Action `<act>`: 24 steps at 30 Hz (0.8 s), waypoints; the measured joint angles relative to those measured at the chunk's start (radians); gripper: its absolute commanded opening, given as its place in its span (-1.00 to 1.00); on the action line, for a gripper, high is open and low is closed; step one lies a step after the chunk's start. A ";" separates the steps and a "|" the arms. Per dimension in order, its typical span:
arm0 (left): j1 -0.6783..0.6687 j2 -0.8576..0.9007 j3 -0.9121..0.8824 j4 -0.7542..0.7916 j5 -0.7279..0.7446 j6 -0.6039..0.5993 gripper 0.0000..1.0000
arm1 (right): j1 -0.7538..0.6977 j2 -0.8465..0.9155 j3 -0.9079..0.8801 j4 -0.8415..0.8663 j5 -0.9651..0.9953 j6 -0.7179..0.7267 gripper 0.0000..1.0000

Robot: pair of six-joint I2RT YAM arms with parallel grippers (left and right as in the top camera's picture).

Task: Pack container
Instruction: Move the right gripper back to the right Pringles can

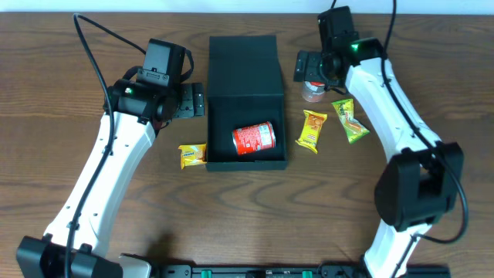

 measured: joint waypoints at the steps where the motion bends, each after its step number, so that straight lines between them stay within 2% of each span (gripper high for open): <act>1: 0.000 0.000 0.000 -0.001 0.000 0.000 0.91 | 0.000 0.015 0.000 0.000 0.004 0.001 0.98; 5: 0.000 0.000 0.000 -0.003 0.000 0.000 0.91 | 0.000 0.068 0.000 0.015 0.014 0.008 0.98; 7: 0.000 0.000 0.000 -0.003 0.000 0.001 0.91 | 0.000 0.079 0.000 0.039 0.018 0.007 0.90; 11: 0.000 0.000 0.000 -0.007 0.000 0.009 0.91 | 0.000 0.082 0.002 0.062 0.048 0.005 0.54; 17: 0.000 0.000 0.000 -0.010 0.000 0.019 0.91 | 0.000 0.083 0.006 0.060 0.072 -0.002 0.11; 21: 0.000 0.000 0.000 -0.013 0.000 0.019 0.91 | 0.000 0.083 0.023 0.044 0.083 -0.002 0.08; 22: 0.000 0.000 0.000 -0.014 0.000 0.019 0.91 | 0.000 0.084 0.023 0.037 0.087 -0.002 0.14; 23: 0.000 0.000 0.000 -0.018 0.000 0.019 0.91 | 0.000 0.084 0.023 0.031 0.085 -0.001 0.25; 24: 0.000 0.000 0.000 -0.021 0.000 0.019 0.91 | 0.000 0.084 0.023 0.027 0.085 -0.003 0.61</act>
